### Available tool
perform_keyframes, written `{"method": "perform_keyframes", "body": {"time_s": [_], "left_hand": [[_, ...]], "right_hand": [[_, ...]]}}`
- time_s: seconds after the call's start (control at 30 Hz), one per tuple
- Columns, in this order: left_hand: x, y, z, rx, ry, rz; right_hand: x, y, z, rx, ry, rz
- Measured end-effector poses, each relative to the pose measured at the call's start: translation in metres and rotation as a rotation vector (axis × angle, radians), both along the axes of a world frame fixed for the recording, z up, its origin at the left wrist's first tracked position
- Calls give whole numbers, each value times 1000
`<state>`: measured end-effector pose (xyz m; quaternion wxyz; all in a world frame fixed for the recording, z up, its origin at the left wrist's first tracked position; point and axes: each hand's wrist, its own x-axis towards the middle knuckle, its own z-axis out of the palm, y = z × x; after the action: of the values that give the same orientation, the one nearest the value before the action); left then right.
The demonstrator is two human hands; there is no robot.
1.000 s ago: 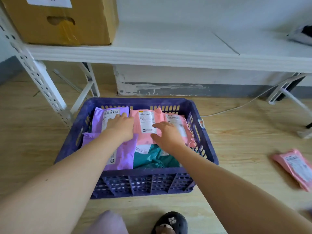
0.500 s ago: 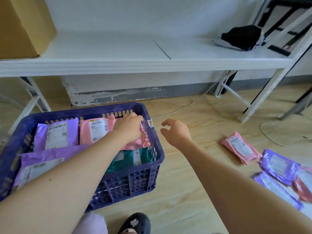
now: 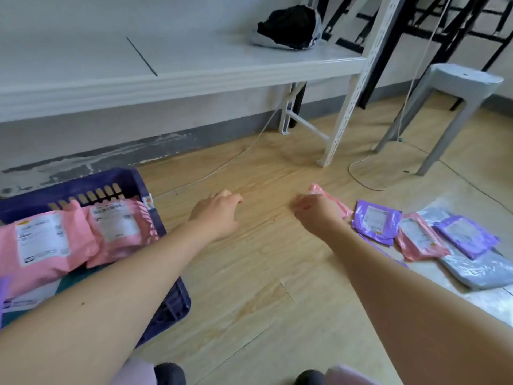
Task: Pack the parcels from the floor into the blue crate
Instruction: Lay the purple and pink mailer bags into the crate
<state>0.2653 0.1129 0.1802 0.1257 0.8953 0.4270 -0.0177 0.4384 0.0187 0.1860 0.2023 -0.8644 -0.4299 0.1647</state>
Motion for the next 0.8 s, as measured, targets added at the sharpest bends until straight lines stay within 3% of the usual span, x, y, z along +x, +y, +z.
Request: {"method": "perform_keyframes", "body": {"time_s": [0.37,0.8], "left_hand": [[110,-39,-52,-109,3,-213],[214,-37,-138,-232,52,-352]], "right_hand": [[82,-44,-54,-112,41,-149],[169,-89,-179,-286,20,-373]]}}
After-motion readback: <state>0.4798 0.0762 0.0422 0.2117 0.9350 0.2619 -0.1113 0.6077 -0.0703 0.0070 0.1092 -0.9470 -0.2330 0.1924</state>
